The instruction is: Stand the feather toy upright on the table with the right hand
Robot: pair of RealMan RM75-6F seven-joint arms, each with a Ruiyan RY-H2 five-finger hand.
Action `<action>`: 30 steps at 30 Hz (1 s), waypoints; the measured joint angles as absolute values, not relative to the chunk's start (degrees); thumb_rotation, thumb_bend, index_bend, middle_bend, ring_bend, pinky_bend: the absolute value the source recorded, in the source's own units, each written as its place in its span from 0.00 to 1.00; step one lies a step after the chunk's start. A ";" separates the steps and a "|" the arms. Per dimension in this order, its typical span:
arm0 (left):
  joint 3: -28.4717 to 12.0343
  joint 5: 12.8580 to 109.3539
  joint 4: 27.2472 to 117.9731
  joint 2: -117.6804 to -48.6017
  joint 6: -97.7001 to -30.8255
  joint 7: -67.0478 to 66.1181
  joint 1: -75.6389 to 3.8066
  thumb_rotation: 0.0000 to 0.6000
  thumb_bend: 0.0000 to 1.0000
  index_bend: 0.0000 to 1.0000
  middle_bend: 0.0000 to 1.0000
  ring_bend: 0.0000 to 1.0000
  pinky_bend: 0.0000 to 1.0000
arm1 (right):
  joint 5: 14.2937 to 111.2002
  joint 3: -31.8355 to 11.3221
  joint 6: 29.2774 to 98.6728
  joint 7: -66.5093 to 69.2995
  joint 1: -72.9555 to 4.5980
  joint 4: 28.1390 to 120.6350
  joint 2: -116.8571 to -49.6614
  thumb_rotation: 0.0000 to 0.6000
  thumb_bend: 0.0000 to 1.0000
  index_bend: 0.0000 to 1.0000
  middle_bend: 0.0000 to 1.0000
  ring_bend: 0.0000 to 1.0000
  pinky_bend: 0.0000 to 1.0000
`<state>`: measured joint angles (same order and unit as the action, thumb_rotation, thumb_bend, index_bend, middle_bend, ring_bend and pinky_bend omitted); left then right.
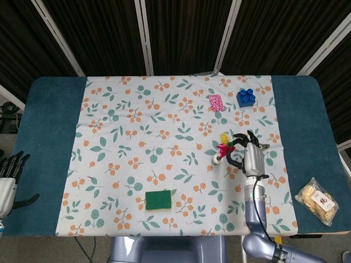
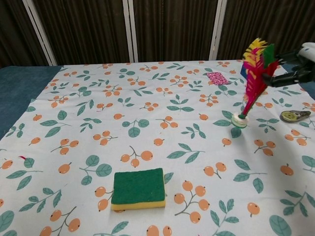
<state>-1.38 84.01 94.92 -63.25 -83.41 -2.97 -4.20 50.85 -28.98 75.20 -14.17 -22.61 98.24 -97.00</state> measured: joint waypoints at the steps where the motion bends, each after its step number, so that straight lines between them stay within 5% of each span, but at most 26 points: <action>1: -1.38 84.01 94.91 -63.30 -83.48 -2.99 -4.18 1.00 0.11 0.00 0.00 0.00 0.00 | 49.44 -30.17 75.64 -12.80 -22.20 98.54 -96.73 1.00 0.39 0.59 0.25 0.00 0.00; 30: -1.30 84.13 94.90 -63.41 -83.59 -3.20 -4.08 1.00 0.12 0.00 0.00 0.00 0.00 | 45.87 -27.95 77.39 -2.66 -17.15 95.38 -93.82 1.00 0.39 0.58 0.24 0.00 0.00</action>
